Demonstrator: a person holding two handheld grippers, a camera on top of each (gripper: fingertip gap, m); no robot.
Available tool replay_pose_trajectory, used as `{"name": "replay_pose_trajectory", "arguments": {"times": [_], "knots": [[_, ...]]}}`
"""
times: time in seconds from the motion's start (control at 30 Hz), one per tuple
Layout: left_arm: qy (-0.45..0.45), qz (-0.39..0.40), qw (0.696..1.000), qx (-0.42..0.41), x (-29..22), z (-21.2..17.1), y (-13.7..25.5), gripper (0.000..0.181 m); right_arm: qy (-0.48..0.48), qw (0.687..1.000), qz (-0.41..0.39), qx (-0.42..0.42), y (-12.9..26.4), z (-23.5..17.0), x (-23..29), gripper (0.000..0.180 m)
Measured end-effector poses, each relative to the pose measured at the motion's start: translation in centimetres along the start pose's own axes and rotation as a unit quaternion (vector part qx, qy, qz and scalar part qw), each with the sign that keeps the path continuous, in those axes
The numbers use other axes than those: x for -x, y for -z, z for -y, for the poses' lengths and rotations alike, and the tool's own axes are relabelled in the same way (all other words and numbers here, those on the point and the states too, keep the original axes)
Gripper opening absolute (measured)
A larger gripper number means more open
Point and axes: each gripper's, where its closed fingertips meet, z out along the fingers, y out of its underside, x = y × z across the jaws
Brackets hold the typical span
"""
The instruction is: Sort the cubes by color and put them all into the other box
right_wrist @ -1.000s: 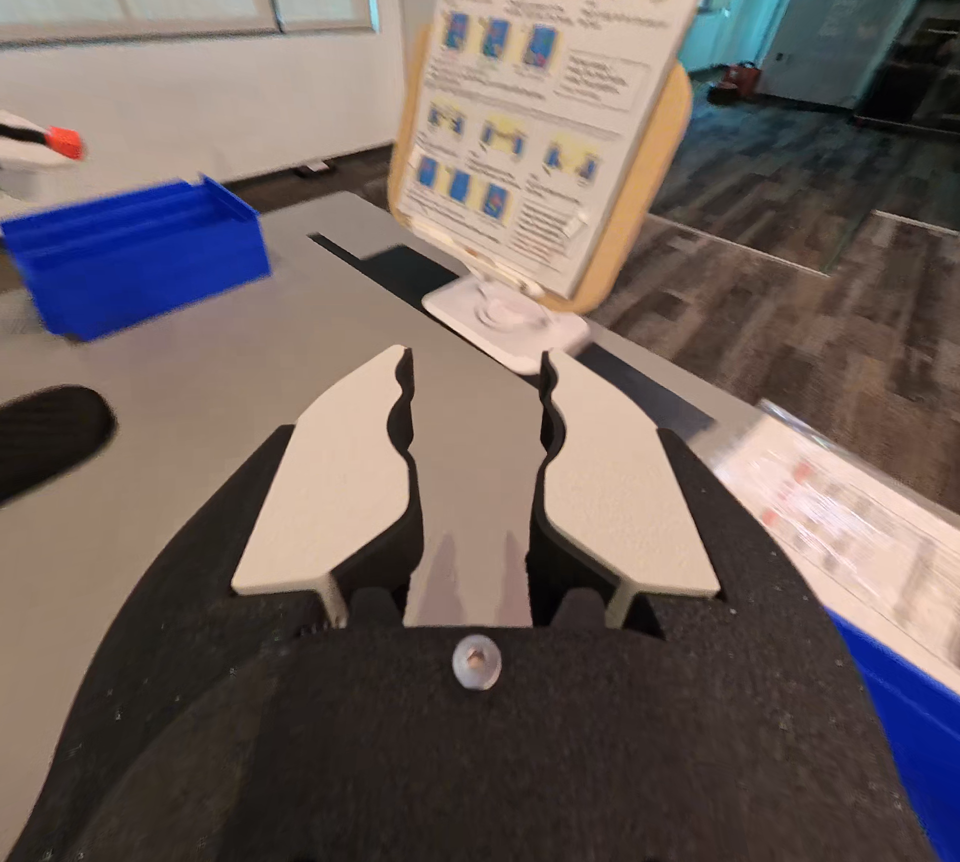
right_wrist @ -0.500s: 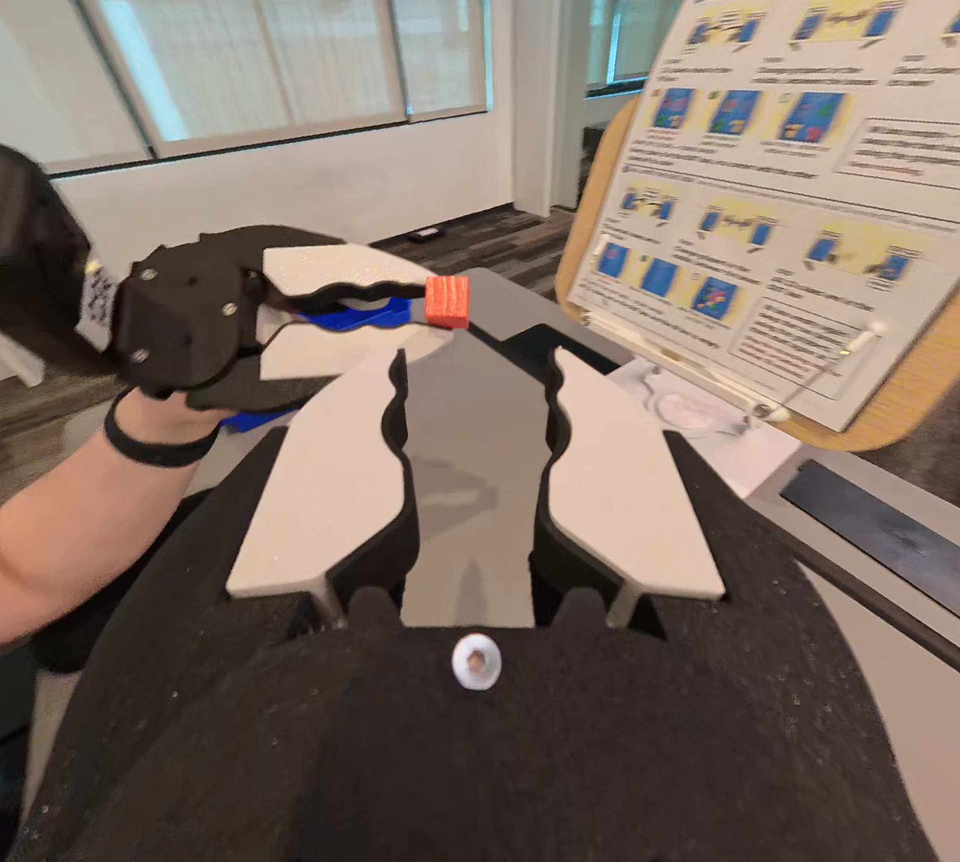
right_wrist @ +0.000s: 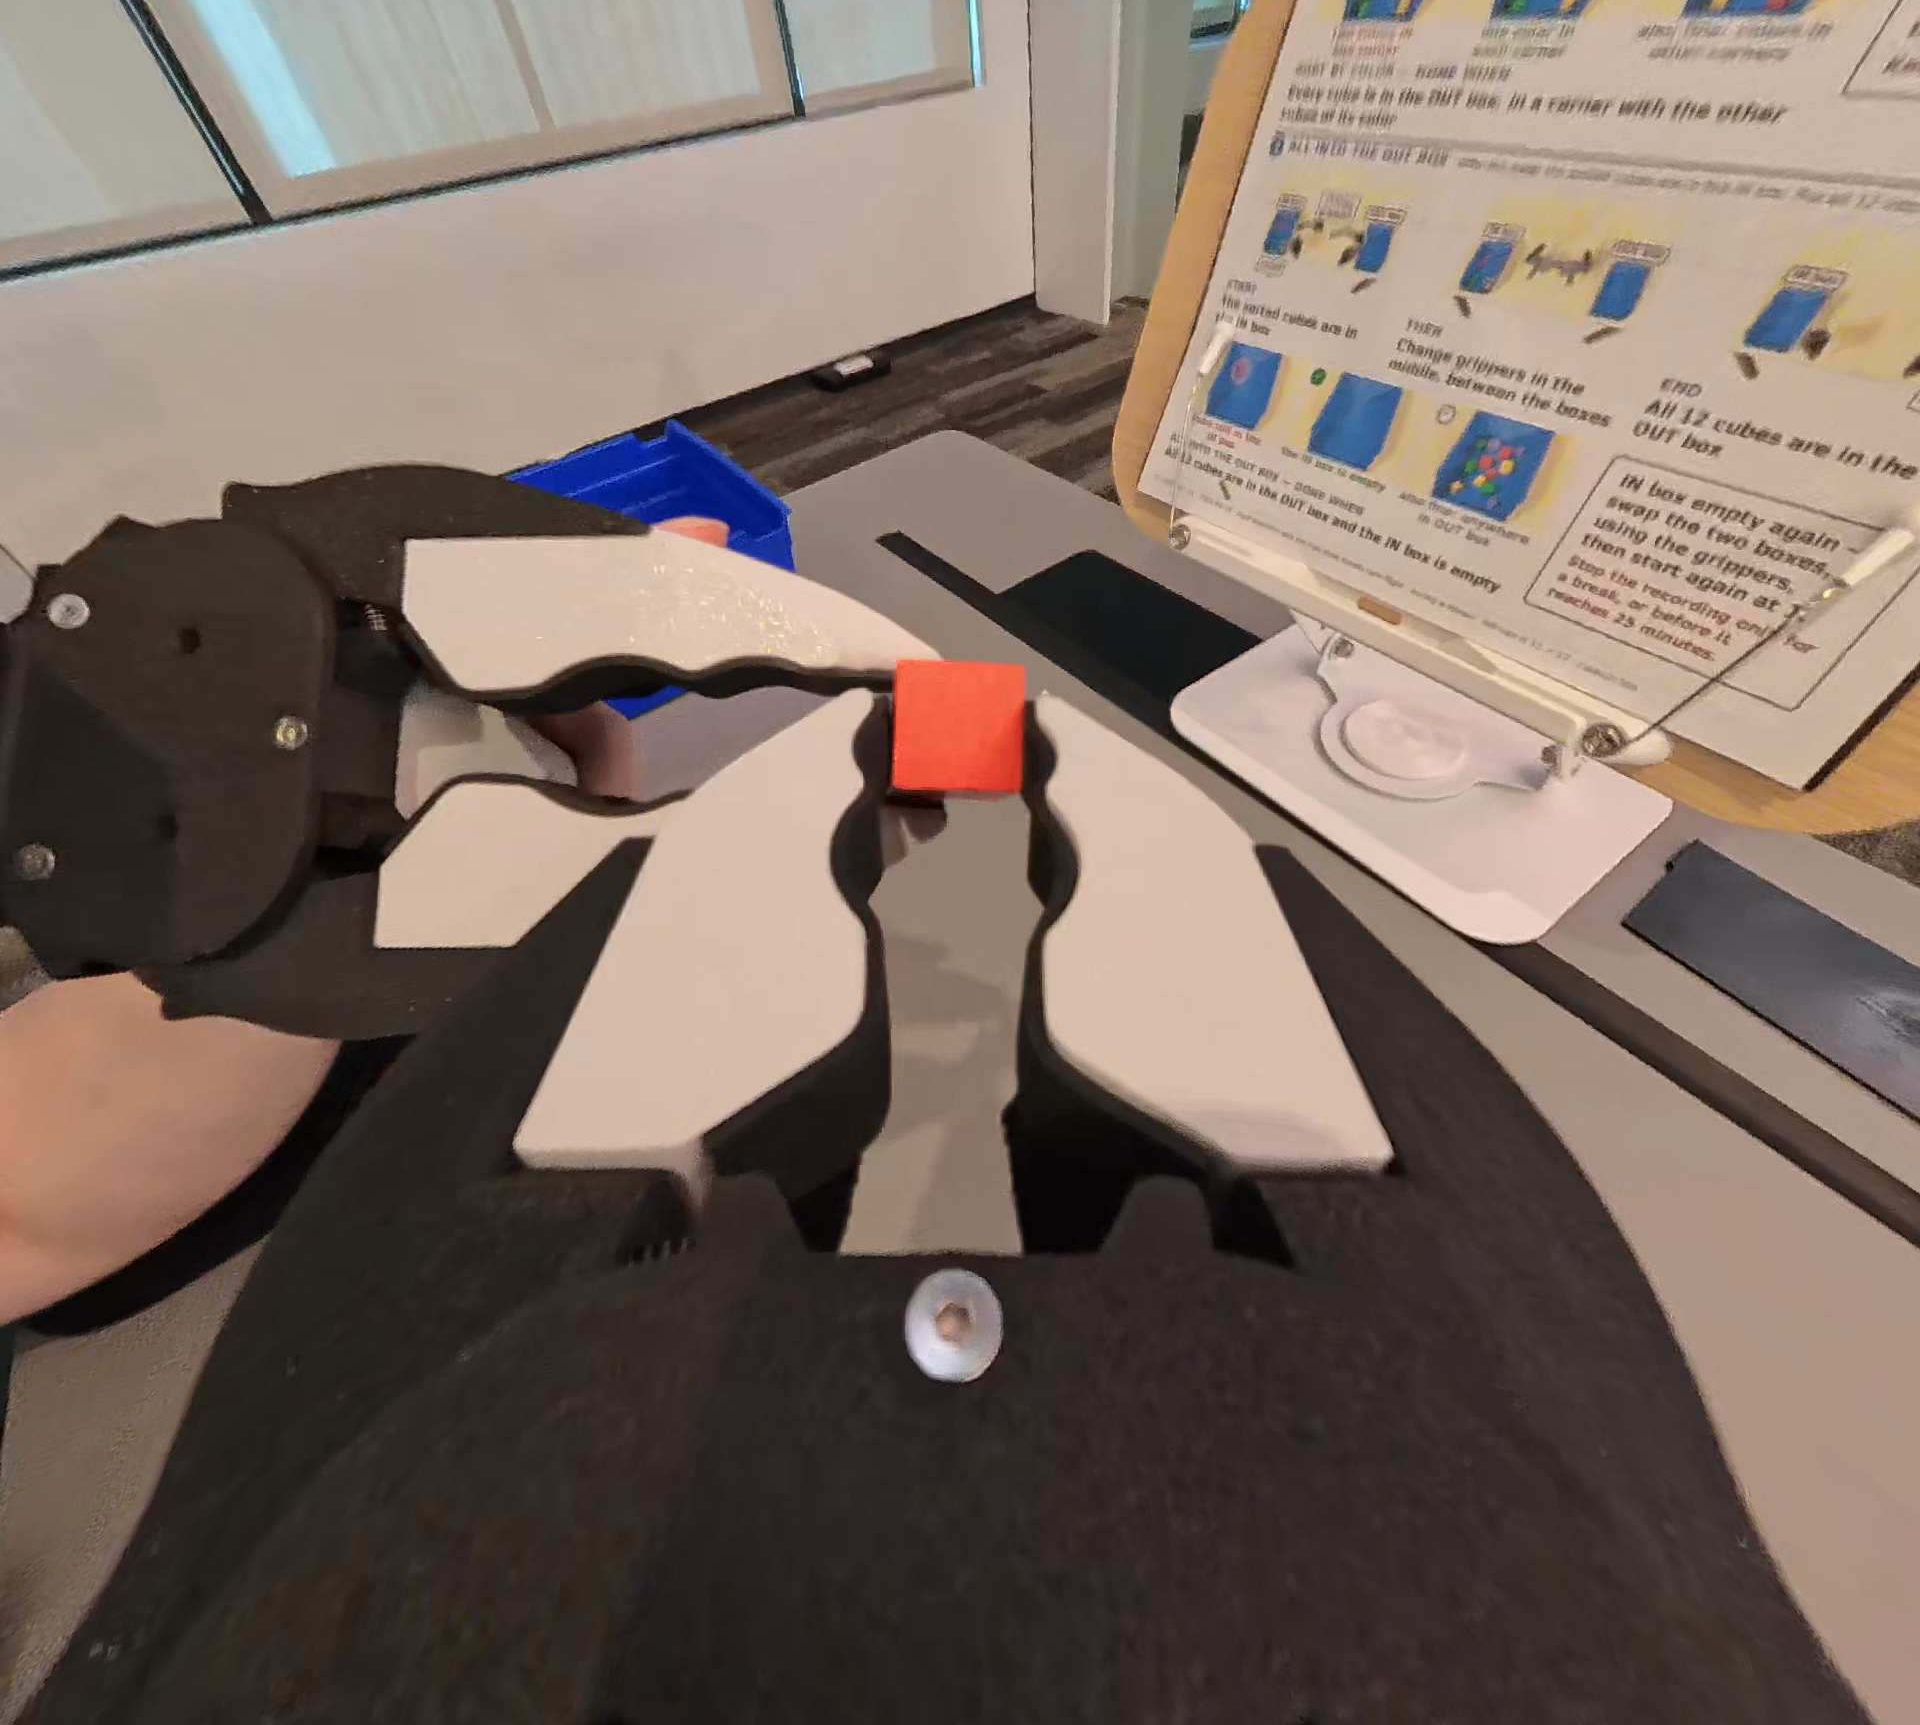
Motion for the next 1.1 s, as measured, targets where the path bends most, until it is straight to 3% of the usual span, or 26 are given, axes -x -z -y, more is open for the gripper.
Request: {"name": "replay_pose_trajectory", "arguments": {"times": [0.23,0.3,0.4,0.57,0.67,0.77,0.87,0.97,1.1], "knots": [[0.009,0.023,1.0,0.015,1.0,-1.0,0.4,0.023,0.021,1.0,-0.013,-0.007,2.6,1.4,-1.5,0.022],[0.035,0.009,0.999,0.034,1.6,-1.6,0.6,0.033,0.026,0.998,-0.048,-0.02,6.1,2.9,-3.9,0.022],[0.101,-0.012,0.994,0.037,2.7,-2.0,1.3,0.04,0.01,0.987,-0.158,-0.012,14.9,3.1,-10.1,0.022],[0.153,-0.032,0.987,0.041,4.2,-3.0,1.9,0.04,-0.153,0.92,-0.352,0.077,31.8,-7.8,-21.4,0.022],[0.157,-0.033,0.986,0.051,4.7,-3.9,1.9,0.039,-0.241,0.885,-0.389,0.084,37.3,-15.0,-25.1,0.022],[0.165,-0.035,0.984,0.058,4.9,-4.4,1.8,0.038,-0.311,0.869,-0.382,0.04,38.0,-18.3,-27.6,0.022],[0.167,-0.034,0.983,0.069,5.0,-5.0,1.7,0.037,-0.32,0.854,-0.406,0.059,37.7,-19.8,-28.9,0.022],[0.166,-0.027,0.983,0.078,5.3,-5.5,1.7,0.037,-0.326,0.85,-0.413,0.046,37.6,-18.8,-28.9,0.042],[0.171,-0.025,0.982,0.071,5.6,-5.3,1.9,0.036,-0.297,0.863,-0.409,-0.013,38.5,-15.1,-27.5,0.043]]}}
